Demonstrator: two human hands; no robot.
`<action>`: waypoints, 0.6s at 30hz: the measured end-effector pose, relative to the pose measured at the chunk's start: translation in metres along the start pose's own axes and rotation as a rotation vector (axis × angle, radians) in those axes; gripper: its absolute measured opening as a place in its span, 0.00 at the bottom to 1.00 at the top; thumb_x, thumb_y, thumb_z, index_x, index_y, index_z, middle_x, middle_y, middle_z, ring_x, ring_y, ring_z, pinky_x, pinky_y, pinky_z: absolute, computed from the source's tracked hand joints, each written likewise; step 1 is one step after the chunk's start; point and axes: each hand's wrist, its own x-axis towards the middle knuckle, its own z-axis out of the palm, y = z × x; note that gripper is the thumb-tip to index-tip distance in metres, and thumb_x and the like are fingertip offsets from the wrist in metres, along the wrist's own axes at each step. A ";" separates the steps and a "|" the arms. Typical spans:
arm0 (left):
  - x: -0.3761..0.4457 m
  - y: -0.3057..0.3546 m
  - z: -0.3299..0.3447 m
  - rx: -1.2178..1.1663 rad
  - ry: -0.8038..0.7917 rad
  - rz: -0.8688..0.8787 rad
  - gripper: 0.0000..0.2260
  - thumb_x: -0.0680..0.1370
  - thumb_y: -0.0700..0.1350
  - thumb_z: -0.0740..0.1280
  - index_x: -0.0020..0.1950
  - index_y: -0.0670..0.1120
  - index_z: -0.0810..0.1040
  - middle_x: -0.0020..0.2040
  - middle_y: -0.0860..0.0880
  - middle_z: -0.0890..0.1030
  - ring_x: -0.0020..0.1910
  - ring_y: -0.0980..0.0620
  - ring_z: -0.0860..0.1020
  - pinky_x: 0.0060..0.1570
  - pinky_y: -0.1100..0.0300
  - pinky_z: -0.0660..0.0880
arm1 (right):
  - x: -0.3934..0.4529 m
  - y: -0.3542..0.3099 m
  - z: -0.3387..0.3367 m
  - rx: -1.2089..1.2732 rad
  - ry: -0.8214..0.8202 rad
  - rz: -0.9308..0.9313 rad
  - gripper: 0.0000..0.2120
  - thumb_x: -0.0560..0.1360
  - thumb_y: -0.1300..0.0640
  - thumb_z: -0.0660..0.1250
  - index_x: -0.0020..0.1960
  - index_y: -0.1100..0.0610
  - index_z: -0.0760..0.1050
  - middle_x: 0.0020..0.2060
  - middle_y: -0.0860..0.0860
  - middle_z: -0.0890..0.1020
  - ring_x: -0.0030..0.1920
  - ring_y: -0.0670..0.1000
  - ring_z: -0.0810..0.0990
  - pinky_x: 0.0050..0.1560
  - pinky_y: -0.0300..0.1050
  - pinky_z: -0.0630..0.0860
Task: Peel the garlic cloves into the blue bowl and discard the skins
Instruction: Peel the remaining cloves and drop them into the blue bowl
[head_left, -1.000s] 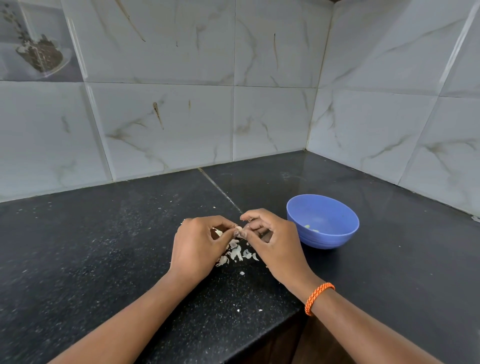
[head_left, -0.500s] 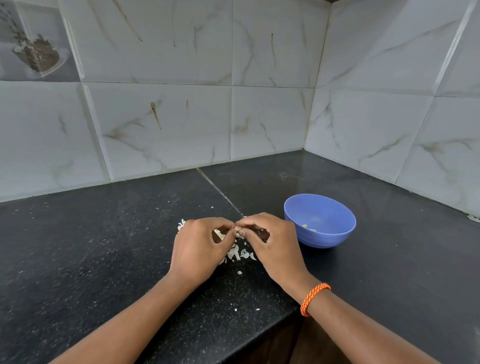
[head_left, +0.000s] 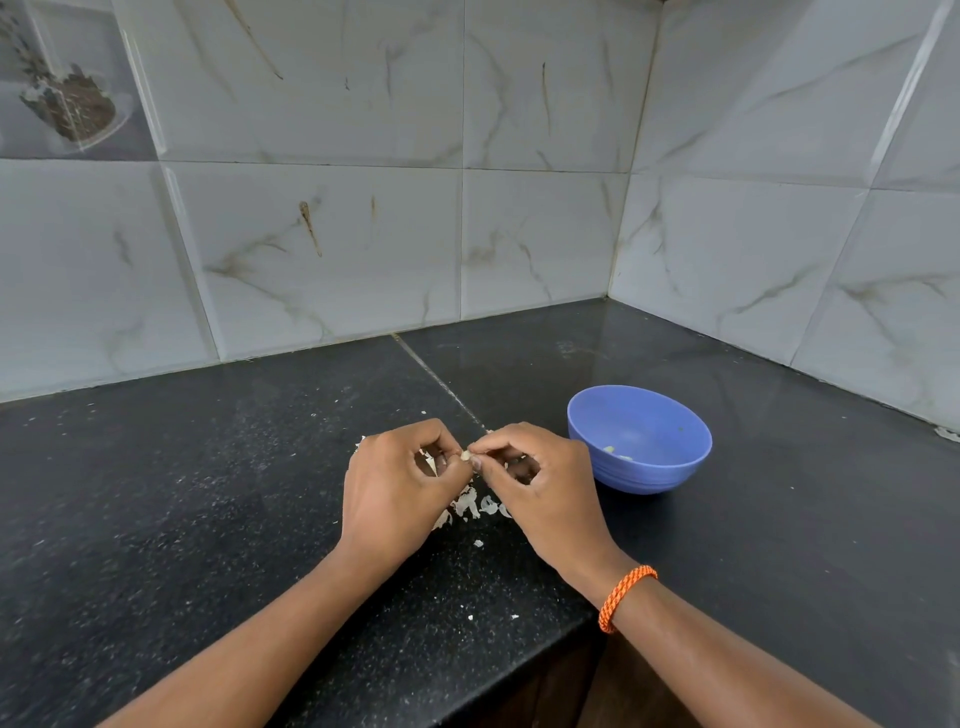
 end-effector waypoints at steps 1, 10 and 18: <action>0.000 -0.001 -0.001 -0.027 -0.006 -0.004 0.11 0.75 0.46 0.77 0.35 0.52 0.80 0.29 0.56 0.80 0.27 0.57 0.75 0.32 0.57 0.72 | 0.000 -0.001 0.000 0.035 -0.003 0.012 0.05 0.78 0.63 0.77 0.51 0.55 0.88 0.45 0.43 0.87 0.48 0.48 0.87 0.45 0.42 0.83; 0.000 0.001 -0.003 -0.213 -0.081 -0.032 0.07 0.80 0.45 0.76 0.43 0.53 0.86 0.31 0.51 0.84 0.26 0.52 0.79 0.31 0.56 0.75 | 0.004 0.002 -0.005 0.380 -0.007 0.222 0.03 0.79 0.65 0.75 0.51 0.59 0.87 0.44 0.53 0.89 0.45 0.56 0.88 0.46 0.50 0.86; 0.000 0.004 -0.002 -0.225 -0.114 -0.041 0.07 0.82 0.44 0.71 0.49 0.55 0.87 0.45 0.54 0.88 0.26 0.44 0.81 0.36 0.42 0.82 | 0.003 0.004 -0.002 0.220 0.056 0.190 0.08 0.79 0.62 0.76 0.55 0.52 0.88 0.48 0.46 0.87 0.47 0.52 0.87 0.44 0.49 0.85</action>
